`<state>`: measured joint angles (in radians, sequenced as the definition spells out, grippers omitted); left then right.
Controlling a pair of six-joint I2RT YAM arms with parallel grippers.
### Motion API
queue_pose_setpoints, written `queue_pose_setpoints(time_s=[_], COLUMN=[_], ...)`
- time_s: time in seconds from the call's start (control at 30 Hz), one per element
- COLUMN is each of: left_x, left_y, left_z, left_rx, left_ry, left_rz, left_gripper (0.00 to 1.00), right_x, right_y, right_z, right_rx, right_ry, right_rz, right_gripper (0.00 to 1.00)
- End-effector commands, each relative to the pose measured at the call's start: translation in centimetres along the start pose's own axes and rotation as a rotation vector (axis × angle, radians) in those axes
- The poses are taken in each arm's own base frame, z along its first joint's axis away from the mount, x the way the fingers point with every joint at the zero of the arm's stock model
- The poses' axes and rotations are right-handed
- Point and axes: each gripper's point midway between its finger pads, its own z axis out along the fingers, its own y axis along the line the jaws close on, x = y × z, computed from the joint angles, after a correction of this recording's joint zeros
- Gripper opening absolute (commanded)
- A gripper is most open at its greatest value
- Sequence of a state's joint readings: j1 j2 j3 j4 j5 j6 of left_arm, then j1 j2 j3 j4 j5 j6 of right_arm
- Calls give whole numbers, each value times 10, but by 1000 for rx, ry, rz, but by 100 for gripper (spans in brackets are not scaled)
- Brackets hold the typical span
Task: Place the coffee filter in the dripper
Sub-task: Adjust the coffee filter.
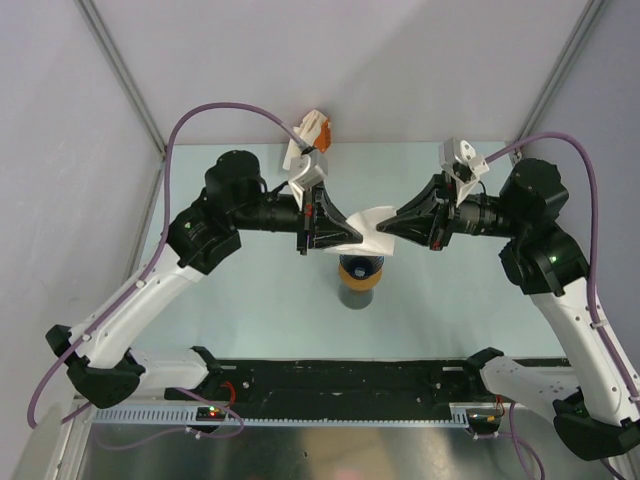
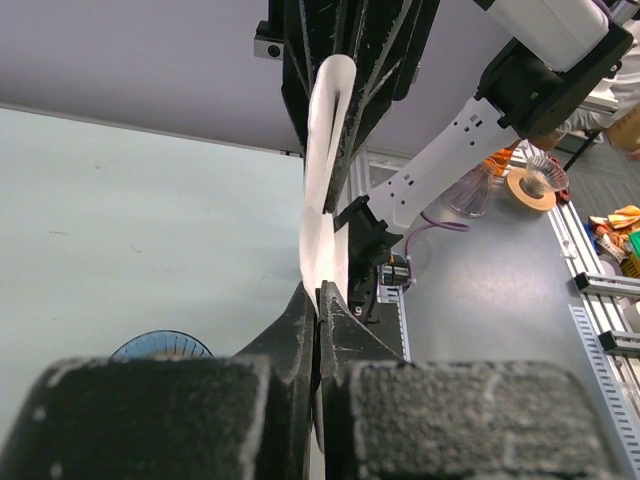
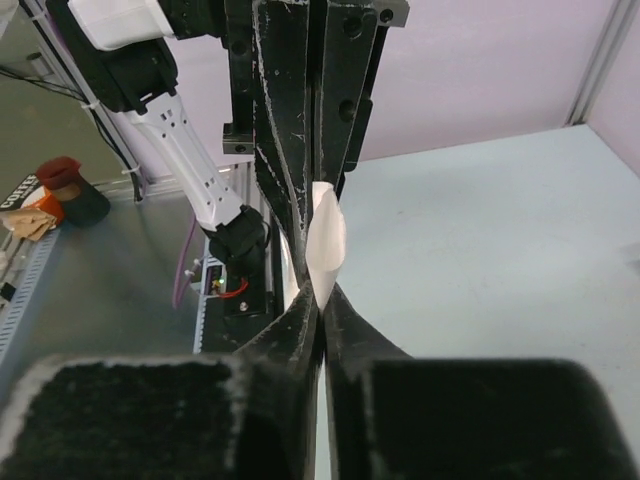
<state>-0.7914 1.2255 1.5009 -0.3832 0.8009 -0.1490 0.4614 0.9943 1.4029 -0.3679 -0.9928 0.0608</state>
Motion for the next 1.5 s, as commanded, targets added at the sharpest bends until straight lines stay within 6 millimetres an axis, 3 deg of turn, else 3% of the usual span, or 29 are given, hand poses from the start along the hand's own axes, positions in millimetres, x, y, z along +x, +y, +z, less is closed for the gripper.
queue_pose_setpoints(time_s=[0.0, 0.07, 0.17, 0.27, 0.3, 0.4, 0.47, 0.5, 0.57, 0.63, 0.73, 0.83, 0.97, 1.23, 1.47], left_x=[0, 1, 4, 6, 8, 9, 8, 7, 2, -4, -10, -11, -12, -18, -21], left_y=[-1, 0, 0, 1, 1, 2, 2, 1, 0, -2, -3, -3, -4, -6, -6], left_z=[1, 0, 1, 1, 1, 2, 2, 1, 1, -1, -3, -5, -4, -5, -6], left_rx=[23, 22, 26, 26, 27, 27, 26, 28, 34, 38, 36, 37, 50, 48, 46], left_ry=[-3, -2, 3, 7, 10, 12, 11, 9, 2, -8, -20, -21, -20, -31, -36], left_rz=[31, 34, 35, 35, 35, 36, 36, 35, 35, 41, 50, 49, 46, 63, 71], left_gripper=[0, 0, 0, 0, 0, 0, 0, 0, 0, 0, 0, 0, 0, 0, 0], right_x=[-24, -26, -29, -34, -35, -36, -35, -35, -30, -19, 5, 28, 40, 53, 58], right_y=[7, 7, 7, 7, 7, 9, 9, 7, 4, 1, 2, 3, 2, 6, 9], right_z=[-1, -1, -1, -1, -1, -1, -1, -2, -3, -5, -10, -13, -11, -6, -6], right_rx=[-18, -16, -12, -12, -13, -33, -33, -27, -12, -3, -3, -7, -11, -42, -60], right_ry=[-52, -58, -65, -72, -73, -71, -70, -67, -54, -19, 48, 98, 124, 160, 172], right_rz=[-45, -44, -42, -42, -41, -43, -39, -32, -9, 19, 49, 67, 85, 116, 134], right_gripper=[2, 2, 20, 27, 25, 5, 1, 4, 30, 48, 55, 46, 36, 35, 16])
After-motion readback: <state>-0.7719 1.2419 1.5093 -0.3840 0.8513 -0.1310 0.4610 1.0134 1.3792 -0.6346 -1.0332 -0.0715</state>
